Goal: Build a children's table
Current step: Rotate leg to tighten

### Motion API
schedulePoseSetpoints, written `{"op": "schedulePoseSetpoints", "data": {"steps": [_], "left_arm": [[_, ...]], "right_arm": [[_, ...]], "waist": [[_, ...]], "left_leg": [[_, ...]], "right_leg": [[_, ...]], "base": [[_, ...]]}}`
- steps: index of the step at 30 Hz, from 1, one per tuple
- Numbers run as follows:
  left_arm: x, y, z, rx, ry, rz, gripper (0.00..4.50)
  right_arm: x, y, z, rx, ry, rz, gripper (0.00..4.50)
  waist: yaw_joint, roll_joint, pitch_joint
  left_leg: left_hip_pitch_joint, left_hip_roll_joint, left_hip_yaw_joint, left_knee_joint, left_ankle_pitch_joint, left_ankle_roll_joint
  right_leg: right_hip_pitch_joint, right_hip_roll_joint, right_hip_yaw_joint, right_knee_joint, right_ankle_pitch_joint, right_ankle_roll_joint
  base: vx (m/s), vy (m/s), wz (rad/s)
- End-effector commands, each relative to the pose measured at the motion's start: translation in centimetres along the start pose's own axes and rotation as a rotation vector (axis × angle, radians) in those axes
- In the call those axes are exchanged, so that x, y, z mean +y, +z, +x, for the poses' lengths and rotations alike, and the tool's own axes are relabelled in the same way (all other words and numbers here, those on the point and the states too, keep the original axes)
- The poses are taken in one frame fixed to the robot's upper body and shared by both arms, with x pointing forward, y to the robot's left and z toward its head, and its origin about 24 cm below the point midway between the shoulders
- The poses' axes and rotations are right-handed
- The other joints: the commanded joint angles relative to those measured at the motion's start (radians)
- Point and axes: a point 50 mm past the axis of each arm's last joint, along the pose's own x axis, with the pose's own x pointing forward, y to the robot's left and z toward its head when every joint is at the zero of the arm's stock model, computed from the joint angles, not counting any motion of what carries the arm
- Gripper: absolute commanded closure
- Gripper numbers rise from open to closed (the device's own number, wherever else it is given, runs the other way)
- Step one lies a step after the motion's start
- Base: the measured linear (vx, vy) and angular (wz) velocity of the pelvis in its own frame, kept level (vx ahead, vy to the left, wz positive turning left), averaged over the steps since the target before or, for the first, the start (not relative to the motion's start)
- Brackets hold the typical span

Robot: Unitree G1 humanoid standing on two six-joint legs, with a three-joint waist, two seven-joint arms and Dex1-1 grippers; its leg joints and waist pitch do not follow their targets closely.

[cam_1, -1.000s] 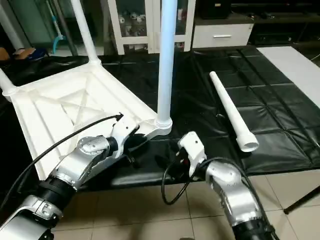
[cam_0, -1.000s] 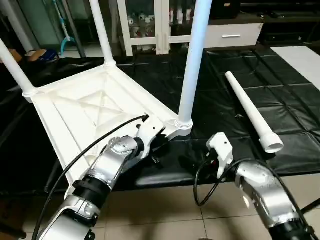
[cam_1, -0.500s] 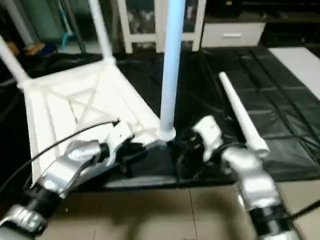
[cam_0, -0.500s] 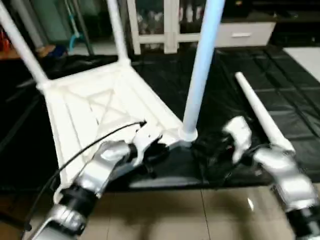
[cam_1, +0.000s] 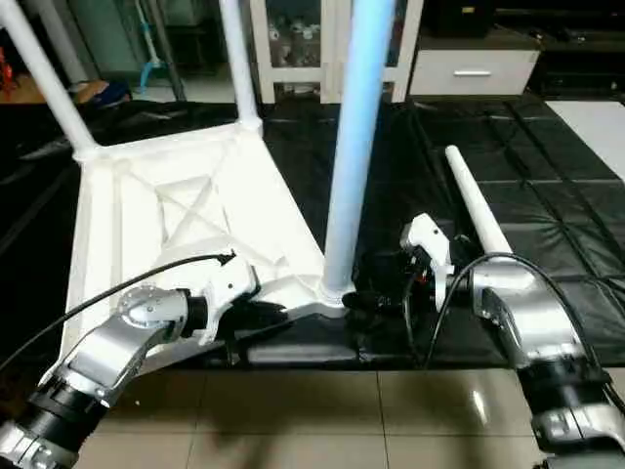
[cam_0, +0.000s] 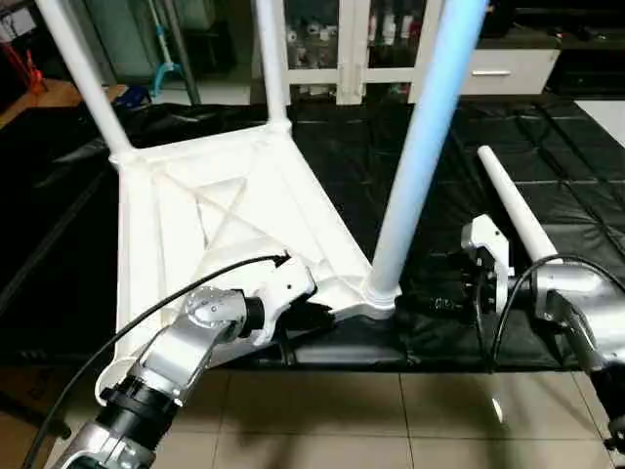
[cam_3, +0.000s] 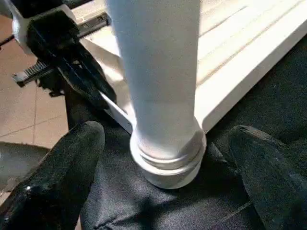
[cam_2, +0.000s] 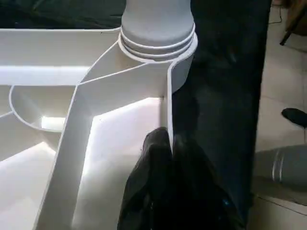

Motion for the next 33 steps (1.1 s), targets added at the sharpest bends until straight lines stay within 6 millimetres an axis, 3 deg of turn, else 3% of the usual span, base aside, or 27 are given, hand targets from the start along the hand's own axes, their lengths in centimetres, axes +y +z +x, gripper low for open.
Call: {"op": "schedulePoseSetpoints", "data": {"steps": [1,5,12,18,22,33], "left_arm": [[-1.3,-1.3,0.7,0.064,-0.076,-0.026,4.50],[-1.4,-1.3,0.6,0.070,-0.083,-0.025,4.50],[-1.5,-1.2,0.6,0.082,-0.085,-0.015,4.50],[-1.7,-1.2,0.8,0.088,-0.088,-0.013,4.50],[-1.8,-1.2,0.9,0.089,-0.090,-0.016,4.50],[-1.6,-1.6,0.7,0.108,-0.073,-0.022,4.50]], "right_arm": [[-0.2,0.2,0.5,0.015,0.015,-0.027,0.22],[-0.7,0.0,1.3,0.080,0.006,-0.090,0.22],[-0.9,0.2,2.5,0.087,0.031,-0.127,0.79],[-0.8,1.1,3.8,0.014,0.065,-0.128,1.32],[-0.7,1.1,4.0,0.013,0.079,-0.131,1.65],[-0.7,-0.3,3.4,0.083,0.082,-0.147,2.43]], "waist": [[0.001,-0.022,-0.056],[0.001,-0.020,-0.061],[0.006,-0.018,-0.063],[0.006,-0.018,-0.063],[0.014,-0.019,-0.064],[0.014,-0.016,-0.063]], "left_leg": [[0.016,0.036,-0.003,-0.075,-0.155,0.109],[0.017,0.037,0.002,-0.070,-0.127,0.108],[0.016,0.035,0.005,-0.064,-0.095,0.132],[0.019,0.037,0.005,-0.066,-0.113,0.123],[0.019,0.036,0.006,-0.064,-0.097,0.126],[0.019,0.036,0.005,-0.065,-0.134,0.108]], "right_leg": [[0.044,-0.010,0.019,-0.046,-0.141,-0.273],[0.043,-0.009,0.017,-0.039,-0.111,-0.277],[0.046,-0.008,0.016,-0.033,-0.063,-0.292],[0.045,-0.007,0.016,-0.033,-0.088,-0.289],[0.045,-0.007,0.017,-0.031,-0.065,-0.293],[0.045,-0.007,0.018,-0.033,-0.098,-0.283]], "base": [[0.000,0.000,0.00],[0.000,0.000,0.00],[0.000,0.000,0.00],[0.000,0.000,0.00],[0.000,0.000,0.00],[0.000,0.000,0.00]]}}
